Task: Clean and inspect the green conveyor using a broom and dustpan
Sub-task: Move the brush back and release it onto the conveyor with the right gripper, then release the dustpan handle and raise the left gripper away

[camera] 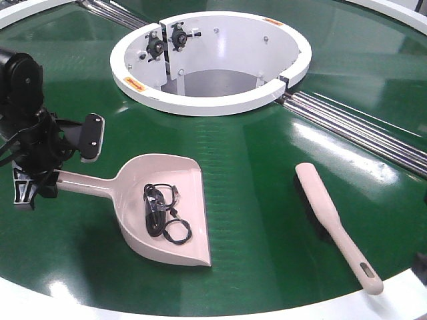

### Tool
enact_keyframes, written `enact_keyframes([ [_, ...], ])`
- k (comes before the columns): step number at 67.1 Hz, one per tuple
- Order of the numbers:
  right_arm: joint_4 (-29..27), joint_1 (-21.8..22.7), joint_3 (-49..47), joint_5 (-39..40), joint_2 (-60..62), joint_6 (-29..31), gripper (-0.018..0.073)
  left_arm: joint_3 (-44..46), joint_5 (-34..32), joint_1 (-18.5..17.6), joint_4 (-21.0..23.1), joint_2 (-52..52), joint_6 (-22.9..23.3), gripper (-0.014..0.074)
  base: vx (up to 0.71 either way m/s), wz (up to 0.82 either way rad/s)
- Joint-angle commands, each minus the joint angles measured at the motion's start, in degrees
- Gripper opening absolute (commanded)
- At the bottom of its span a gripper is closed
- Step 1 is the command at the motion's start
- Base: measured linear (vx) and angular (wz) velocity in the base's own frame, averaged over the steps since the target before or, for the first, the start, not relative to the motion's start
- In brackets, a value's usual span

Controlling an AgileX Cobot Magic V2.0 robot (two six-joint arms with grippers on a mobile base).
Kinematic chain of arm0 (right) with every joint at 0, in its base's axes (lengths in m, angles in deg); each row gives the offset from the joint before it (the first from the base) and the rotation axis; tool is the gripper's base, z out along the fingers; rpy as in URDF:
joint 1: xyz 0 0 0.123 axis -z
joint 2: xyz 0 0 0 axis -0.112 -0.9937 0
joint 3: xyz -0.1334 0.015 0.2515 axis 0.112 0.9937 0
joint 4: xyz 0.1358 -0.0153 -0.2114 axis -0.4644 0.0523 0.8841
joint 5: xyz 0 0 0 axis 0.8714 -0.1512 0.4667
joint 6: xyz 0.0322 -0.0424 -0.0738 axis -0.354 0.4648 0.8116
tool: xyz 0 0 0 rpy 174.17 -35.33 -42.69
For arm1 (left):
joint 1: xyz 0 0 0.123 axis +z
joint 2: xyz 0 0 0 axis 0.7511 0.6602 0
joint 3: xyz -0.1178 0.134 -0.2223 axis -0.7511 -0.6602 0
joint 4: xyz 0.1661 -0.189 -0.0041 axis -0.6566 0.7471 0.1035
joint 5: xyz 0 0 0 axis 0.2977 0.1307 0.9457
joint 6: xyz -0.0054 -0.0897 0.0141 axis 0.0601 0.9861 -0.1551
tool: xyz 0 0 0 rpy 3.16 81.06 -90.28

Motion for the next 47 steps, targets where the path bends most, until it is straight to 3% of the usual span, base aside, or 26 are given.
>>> enact_keyframes([
  [1,0.33,0.36,1.39,5.45,5.23,0.33,-0.0008,1.64,1.17,-0.39,0.78,-2.68,1.00,-0.0006,0.00,0.00],
  [47,0.06,0.36,3.32,5.66,8.33,0.28,-0.0006,1.64,1.17,-0.39,0.78,-2.68,1.00,-0.0006,0.00,0.00],
])
